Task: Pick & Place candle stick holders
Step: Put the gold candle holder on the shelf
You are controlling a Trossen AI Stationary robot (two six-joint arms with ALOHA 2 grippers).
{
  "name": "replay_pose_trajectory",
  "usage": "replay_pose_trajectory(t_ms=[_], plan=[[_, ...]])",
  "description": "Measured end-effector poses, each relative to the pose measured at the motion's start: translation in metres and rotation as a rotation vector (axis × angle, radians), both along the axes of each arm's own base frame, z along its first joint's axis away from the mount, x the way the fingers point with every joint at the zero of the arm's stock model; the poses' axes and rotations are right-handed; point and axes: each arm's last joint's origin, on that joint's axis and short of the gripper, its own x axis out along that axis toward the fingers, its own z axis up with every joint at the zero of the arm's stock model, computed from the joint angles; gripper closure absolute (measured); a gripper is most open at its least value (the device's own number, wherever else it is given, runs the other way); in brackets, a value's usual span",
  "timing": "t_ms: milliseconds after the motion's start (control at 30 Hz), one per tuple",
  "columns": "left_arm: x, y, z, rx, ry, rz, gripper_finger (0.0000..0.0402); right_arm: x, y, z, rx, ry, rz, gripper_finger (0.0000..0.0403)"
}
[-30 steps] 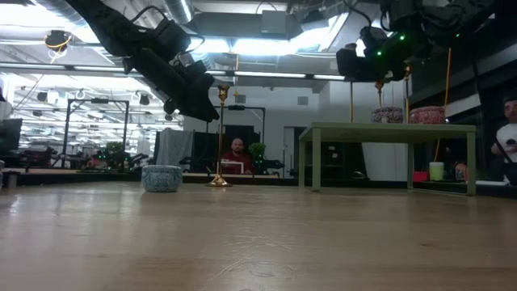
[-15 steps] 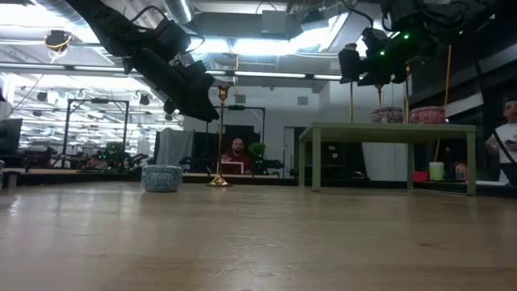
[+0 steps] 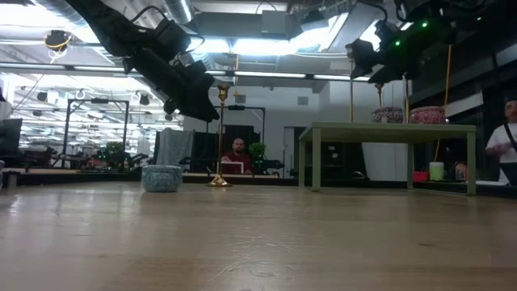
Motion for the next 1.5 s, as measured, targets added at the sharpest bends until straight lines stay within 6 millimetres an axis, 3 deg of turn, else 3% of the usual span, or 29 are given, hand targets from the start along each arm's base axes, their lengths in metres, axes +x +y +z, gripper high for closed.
replay_pose_trajectory(t_ms=[767,1500], plan=[[0.000,0.000,0.000,-0.051,-0.036,0.027,0.0240,0.002,0.023,-0.020,0.231,0.037,0.051,0.0115],[0.000,0.000,0.000,-0.059,-0.041,0.032,0.0238,0.016,0.048,-0.022,0.260,0.054,0.179,0.0115]])
